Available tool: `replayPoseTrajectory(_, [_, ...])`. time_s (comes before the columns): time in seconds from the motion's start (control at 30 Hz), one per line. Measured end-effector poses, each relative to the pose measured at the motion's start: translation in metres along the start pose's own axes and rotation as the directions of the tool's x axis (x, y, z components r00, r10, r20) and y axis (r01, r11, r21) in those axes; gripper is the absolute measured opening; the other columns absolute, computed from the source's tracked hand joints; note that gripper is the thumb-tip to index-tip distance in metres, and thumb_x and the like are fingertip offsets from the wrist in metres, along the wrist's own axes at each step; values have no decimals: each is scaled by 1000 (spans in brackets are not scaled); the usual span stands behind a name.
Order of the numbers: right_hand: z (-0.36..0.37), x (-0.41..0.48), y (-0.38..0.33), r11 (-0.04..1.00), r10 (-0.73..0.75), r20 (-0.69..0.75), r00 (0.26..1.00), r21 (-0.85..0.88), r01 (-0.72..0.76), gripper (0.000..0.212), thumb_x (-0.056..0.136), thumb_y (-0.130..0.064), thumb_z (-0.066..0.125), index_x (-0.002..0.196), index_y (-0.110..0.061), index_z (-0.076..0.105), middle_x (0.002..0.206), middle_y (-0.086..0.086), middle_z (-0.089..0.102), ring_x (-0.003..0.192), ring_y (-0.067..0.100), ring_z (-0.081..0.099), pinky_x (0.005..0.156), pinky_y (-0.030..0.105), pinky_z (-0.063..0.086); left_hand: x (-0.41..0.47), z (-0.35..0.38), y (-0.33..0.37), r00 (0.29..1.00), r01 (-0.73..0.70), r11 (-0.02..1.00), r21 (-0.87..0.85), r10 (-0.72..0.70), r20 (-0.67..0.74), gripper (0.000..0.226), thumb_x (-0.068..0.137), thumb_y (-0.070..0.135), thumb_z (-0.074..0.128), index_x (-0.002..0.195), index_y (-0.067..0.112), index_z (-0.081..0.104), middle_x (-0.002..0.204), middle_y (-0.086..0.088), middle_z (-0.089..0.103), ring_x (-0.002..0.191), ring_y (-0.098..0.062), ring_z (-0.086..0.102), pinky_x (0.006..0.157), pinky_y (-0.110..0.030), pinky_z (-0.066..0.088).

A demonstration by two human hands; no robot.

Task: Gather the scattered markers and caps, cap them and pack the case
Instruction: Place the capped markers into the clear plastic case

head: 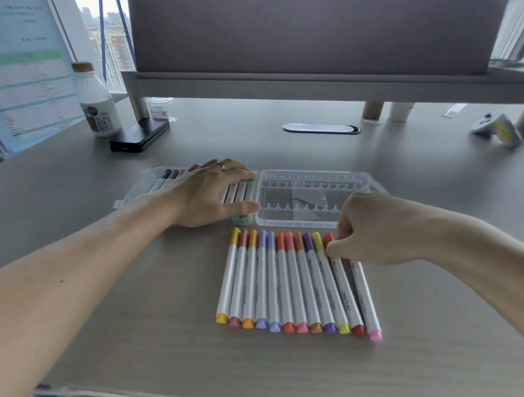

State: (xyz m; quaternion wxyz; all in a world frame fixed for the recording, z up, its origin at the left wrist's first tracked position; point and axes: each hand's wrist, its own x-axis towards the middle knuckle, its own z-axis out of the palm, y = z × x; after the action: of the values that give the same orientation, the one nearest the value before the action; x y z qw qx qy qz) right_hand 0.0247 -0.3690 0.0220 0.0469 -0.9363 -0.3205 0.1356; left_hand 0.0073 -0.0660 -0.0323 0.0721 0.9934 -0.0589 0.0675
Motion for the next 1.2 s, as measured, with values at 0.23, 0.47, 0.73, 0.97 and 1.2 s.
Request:
replayPoseTrajectory(0.23, [6, 3, -2, 1000, -11, -32, 999, 25, 12, 45, 85, -38, 62, 51, -17, 42, 48, -4, 38, 50, 18, 38, 53, 31, 37, 0, 0, 0, 1000, -2, 1000, -5, 2, 3, 111, 69, 103, 22, 153, 35, 46, 157, 11, 42, 144, -13, 38, 121, -46, 30])
replayPoseTrajectory(0.47, [-14, 10, -5, 906, 62, -64, 996, 423, -29, 46, 99, -43, 55, 67, -14, 72, 56, -6, 69, 44, 4, 53, 54, 25, 37, 0, 1, -1, 1000, 3, 1000, -20, -3, -1, 108, 70, 103, 24, 153, 37, 45, 157, 12, 42, 144, -13, 39, 119, -50, 31])
replayPoseTrajectory(0.73, [-20, 58, -18, 352, 3, -113, 994, 930, 104, 16, 99, -5, 60, 91, 0, 73, 85, 18, 76, 62, 19, 70, 52, 20, 56, -2, -1, -1, 1000, 13, 999, -31, -13, 5, 100, 74, 99, 30, 152, 39, 44, 156, 16, 42, 143, -9, 38, 119, -47, 32])
replayPoseTrajectory(0.97, [-18, 106, -23, 385, 18, -111, 994, 918, 96, 10, 90, -13, 76, 95, -6, 80, 84, 5, 78, 62, 11, 62, 58, 18, 55, -4, -6, -1, 999, -6, 1000, -20, 7, 47, 96, 76, 93, 32, 155, 38, 40, 158, 16, 39, 144, -8, 35, 119, -40, 29])
replayPoseTrajectory(1.2, [-7, 119, -24, 573, 54, -89, 995, 819, 42, 12, 87, -26, 79, 88, -14, 82, 82, -1, 80, 55, 4, 55, 49, 17, 45, -5, -11, -1, 999, -21, 999, -36, 22, 43, 91, 77, 88, 39, 152, 36, 46, 153, 16, 45, 138, -9, 42, 115, -37, 34])
